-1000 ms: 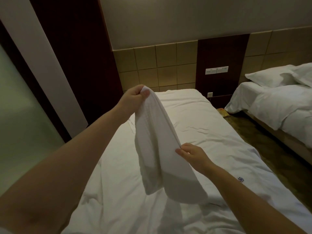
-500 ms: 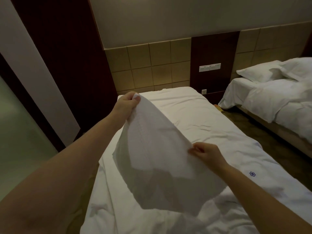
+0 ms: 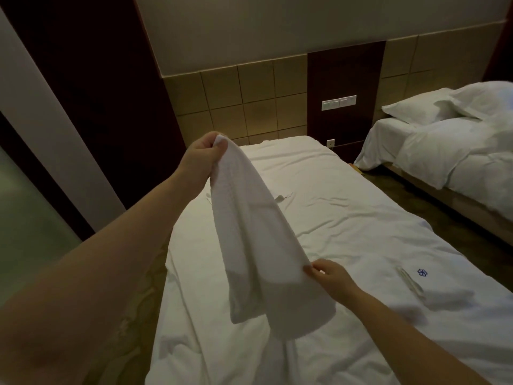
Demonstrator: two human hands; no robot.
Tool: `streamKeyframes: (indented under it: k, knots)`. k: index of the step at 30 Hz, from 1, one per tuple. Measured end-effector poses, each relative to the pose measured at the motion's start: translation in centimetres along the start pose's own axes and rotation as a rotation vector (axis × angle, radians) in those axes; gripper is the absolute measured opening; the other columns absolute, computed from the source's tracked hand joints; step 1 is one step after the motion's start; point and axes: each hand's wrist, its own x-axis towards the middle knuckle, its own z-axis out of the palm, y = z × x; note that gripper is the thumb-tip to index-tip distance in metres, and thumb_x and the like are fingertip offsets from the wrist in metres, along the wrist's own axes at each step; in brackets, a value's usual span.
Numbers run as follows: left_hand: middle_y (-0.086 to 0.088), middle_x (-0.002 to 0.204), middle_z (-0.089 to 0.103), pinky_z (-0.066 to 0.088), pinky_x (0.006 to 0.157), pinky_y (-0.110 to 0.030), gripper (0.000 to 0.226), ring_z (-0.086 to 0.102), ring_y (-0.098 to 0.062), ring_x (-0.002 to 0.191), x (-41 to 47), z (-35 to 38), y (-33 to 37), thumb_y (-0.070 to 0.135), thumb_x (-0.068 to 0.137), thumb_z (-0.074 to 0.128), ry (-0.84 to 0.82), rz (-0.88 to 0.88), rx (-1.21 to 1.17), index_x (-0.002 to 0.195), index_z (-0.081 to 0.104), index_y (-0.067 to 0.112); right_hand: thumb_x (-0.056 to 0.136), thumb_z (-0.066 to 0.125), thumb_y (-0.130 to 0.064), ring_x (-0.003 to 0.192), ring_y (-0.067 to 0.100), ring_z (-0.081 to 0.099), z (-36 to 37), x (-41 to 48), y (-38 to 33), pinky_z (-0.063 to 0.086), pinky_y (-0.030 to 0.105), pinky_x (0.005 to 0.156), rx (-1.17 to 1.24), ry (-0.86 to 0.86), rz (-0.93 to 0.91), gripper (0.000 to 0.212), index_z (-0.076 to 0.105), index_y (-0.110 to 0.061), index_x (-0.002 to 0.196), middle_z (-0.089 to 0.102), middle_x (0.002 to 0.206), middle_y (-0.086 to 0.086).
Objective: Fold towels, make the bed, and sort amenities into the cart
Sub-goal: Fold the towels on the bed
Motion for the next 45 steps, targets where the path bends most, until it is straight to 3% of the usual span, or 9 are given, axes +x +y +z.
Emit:
streamKeyframes:
  k: [6,10,14,18,24,28,32,39,45]
  knots:
    - [-0.001,0.09,0.05,0.048,0.075,-0.025,0.017,0.052,-0.014,0.083,0.7,-1.0,0.1,0.021,0.102,0.04,0.017,0.012,-0.042,0.093,0.054,0.019,0.099,0.046,-0.034,0.111,0.011,0.053,3.3,0.1,-1.1,0.036,0.033,0.104,0.068,-0.132,-0.013,0.018,0.056,-0.042,0.087,0.056,0.116,-0.01]
    - [-0.001,0.09,0.051,0.048,0.073,-0.024,0.015,0.053,-0.014,0.083,1.6,-1.4,0.6,0.02,0.101,0.041,0.066,0.013,-0.015,0.096,0.055,0.017,0.1,0.04,-0.036,0.103,0.013,0.056,6.0,-0.2,-3.0,0.041,0.036,0.098,0.207,-0.066,-0.055,0.023,0.06,-0.041,0.09,0.062,0.11,-0.007]
    - [-0.002,0.093,0.054,0.049,0.077,-0.025,0.016,0.055,-0.014,0.087,2.3,-1.7,0.8,0.021,0.101,0.042,0.14,0.004,-0.015,0.105,0.055,0.012,0.1,0.043,-0.038,0.1,0.018,0.055,7.5,-0.1,-4.0,0.042,0.034,0.091,0.102,-0.092,-0.1,0.034,0.067,-0.015,0.103,0.061,0.108,-0.001]
    - [-0.004,0.096,0.054,0.05,0.084,-0.031,0.014,0.055,-0.017,0.091,2.5,-2.5,0.6,0.022,0.101,0.042,0.145,0.004,-0.004,0.099,0.055,0.016,0.083,0.037,-0.074,0.103,0.015,0.058,8.0,0.6,-3.7,0.046,0.036,0.091,0.092,-0.152,-0.096,0.063,0.06,-0.027,0.118,0.061,0.115,-0.007]
    - [-0.002,0.094,0.056,0.05,0.073,-0.023,0.015,0.056,-0.013,0.086,2.4,-3.3,0.3,0.02,0.101,0.041,0.124,-0.009,-0.032,0.1,0.055,0.015,0.097,0.04,-0.049,0.097,0.017,0.059,8.7,1.6,-2.0,0.046,0.033,0.087,0.057,-0.177,-0.05,0.039,0.061,-0.021,0.113,0.061,0.107,-0.004]
    - [-0.002,0.095,0.055,0.05,0.076,-0.026,0.015,0.055,-0.015,0.086,2.3,-3.7,0.1,0.021,0.102,0.041,0.151,-0.026,-0.016,0.1,0.055,0.016,0.088,0.053,-0.05,0.078,0.019,0.055,6.9,1.8,-1.2,0.032,0.026,0.066,-0.004,0.081,-0.045,0.049,0.069,-0.004,0.082,0.052,0.075,-0.003]
    - [0.0,0.096,0.052,0.047,0.087,-0.034,0.015,0.053,-0.018,0.093,2.3,-4.5,-0.4,0.024,0.101,0.042,0.249,-0.065,0.073,0.105,0.055,0.016,0.085,0.07,-0.029,0.063,0.021,0.047,2.7,1.5,0.0,0.03,0.031,0.061,-0.003,0.378,-0.056,0.044,0.046,-0.023,0.049,0.047,0.058,0.0]
    - [0.005,0.091,0.048,0.044,0.088,-0.034,0.015,0.049,-0.018,0.096,2.1,-5.0,-2.0,0.024,0.102,0.04,0.335,-0.111,0.108,0.107,0.053,0.018,0.087,0.056,-0.03,0.072,0.025,0.06,-1.2,1.1,3.3,0.04,0.03,0.065,-0.143,0.365,-0.215,0.023,0.067,-0.01,0.084,0.065,0.08,0.005]
    - [0.007,0.09,0.049,0.044,0.09,-0.034,0.015,0.049,-0.019,0.099,1.9,-4.5,-2.4,0.024,0.102,0.039,0.344,-0.119,0.123,0.106,0.053,0.017,0.096,0.051,-0.032,0.071,0.026,0.054,-2.6,0.7,4.2,0.037,0.036,0.063,-0.184,0.32,-0.04,0.029,0.054,-0.013,0.075,0.057,0.072,0.001]
